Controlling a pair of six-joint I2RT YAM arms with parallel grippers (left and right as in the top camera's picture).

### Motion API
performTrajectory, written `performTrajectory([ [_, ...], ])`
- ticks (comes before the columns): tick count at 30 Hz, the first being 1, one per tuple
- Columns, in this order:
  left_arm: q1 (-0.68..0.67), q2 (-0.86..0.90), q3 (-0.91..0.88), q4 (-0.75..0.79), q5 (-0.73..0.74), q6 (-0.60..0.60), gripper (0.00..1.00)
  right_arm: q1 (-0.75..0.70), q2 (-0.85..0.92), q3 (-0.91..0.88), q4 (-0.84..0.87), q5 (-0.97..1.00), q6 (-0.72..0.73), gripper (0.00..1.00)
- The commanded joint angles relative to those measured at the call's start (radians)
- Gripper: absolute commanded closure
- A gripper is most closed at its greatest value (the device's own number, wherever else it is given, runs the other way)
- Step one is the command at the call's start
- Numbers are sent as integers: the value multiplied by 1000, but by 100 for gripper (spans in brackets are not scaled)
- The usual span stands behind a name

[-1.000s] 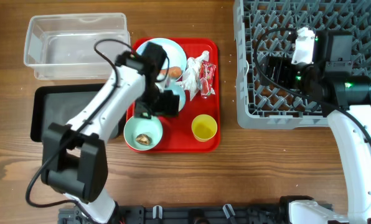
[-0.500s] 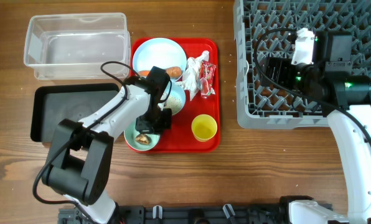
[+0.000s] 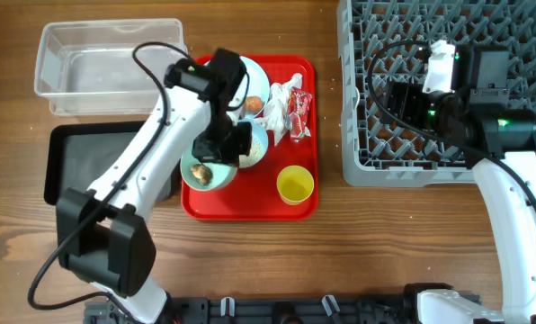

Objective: Sort waste into correct bins and load items into the dishwasher rack
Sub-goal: 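Tip the small bowl over the black tray to dump the scrap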

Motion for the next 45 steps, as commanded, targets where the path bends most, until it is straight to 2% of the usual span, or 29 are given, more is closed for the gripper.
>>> performTrajectory([
  [1, 142, -57, 20, -8, 9, 24, 96, -4, 4, 21, 2, 16, 6, 9],
  [5, 410, -66, 18, 29, 45, 39, 96, -4, 4, 21, 19, 16, 7, 9],
  [9, 703, -64, -12, 153, 350, 177, 96, -4, 4, 21, 57, 16, 7, 8],
  [15, 988, -63, -165, 310, 653, 294, 96, -4, 4, 21, 57, 16, 7, 8],
  [19, 1101, -61, -306, 396, 795, 389, 96, -4, 6, 19, 42, 32, 7, 7],
  [22, 1215, -60, -417, 501, 959, 391, 96, -4, 22, 19, 41, 32, 7, 7],
  [25, 1280, -60, -440, 510, 1084, 442, 96, -4, 36, 19, 34, 31, 8, 7],
  [30, 1319, -60, -440, 562, 1336, 443, 96, -4, 45, 19, 29, 31, 6, 7],
  [39, 1315, -42, -441, 741, 1348, 444, 96, -4, 45, 19, 11, 31, 7, 7],
  [40, 1315, -39, -441, 742, 1331, 443, 96, -4, 45, 19, 6, 31, 7, 7],
  [43, 1312, -39, -441, 690, 1138, 432, 96, -4, 45, 19, 1, 31, 7, 7],
  [45, 1302, -41, -441, 673, 1096, 432, 96, -4, 45, 19, 6, 31, 7, 7],
])
